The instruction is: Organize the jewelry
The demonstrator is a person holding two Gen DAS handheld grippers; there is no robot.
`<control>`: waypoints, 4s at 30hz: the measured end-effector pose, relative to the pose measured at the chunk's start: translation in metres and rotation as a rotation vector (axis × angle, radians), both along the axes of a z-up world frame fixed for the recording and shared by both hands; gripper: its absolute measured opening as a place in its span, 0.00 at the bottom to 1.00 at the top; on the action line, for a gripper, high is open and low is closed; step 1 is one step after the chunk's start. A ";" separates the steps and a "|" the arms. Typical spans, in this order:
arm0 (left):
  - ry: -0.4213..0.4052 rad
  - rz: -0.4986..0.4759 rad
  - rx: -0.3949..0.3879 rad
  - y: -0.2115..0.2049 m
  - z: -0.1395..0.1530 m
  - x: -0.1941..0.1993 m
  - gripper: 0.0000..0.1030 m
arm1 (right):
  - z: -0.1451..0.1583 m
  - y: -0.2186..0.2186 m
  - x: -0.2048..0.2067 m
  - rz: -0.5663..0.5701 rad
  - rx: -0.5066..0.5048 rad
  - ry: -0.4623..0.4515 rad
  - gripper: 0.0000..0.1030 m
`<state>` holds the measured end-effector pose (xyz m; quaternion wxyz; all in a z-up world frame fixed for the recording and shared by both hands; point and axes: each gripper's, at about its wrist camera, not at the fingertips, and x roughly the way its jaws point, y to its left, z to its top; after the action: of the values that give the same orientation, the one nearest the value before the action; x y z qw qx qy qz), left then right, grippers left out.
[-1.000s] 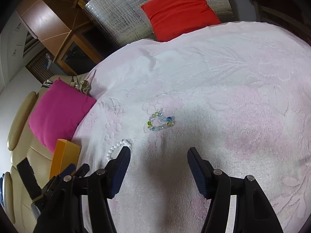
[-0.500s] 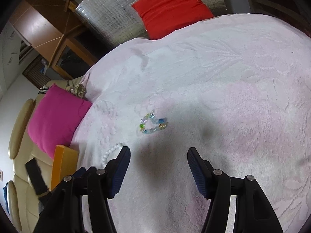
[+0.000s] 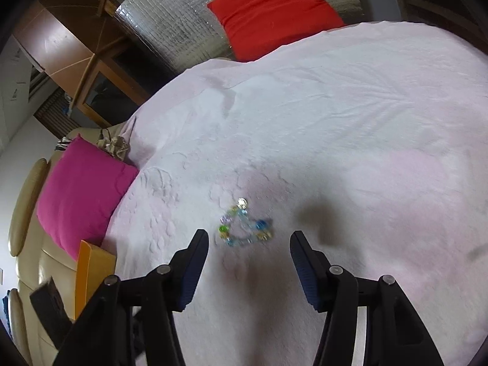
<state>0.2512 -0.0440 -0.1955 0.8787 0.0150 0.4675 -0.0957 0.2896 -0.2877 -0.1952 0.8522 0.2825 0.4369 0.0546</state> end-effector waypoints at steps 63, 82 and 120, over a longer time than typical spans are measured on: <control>-0.023 0.001 0.001 -0.001 0.007 0.005 0.61 | 0.022 -0.005 -0.039 0.173 -0.160 0.147 0.11; 0.008 -0.074 -0.018 -0.027 -0.004 0.007 0.59 | 0.024 -0.033 -0.056 0.063 -0.081 0.138 0.49; 0.060 -0.181 -0.072 -0.013 0.003 -0.011 0.44 | -0.007 0.009 -0.045 0.123 -0.159 0.164 0.38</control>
<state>0.2405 -0.0567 -0.1921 0.8521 0.0225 0.4865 -0.1918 0.2445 -0.2784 -0.2020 0.8284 0.1904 0.5246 0.0489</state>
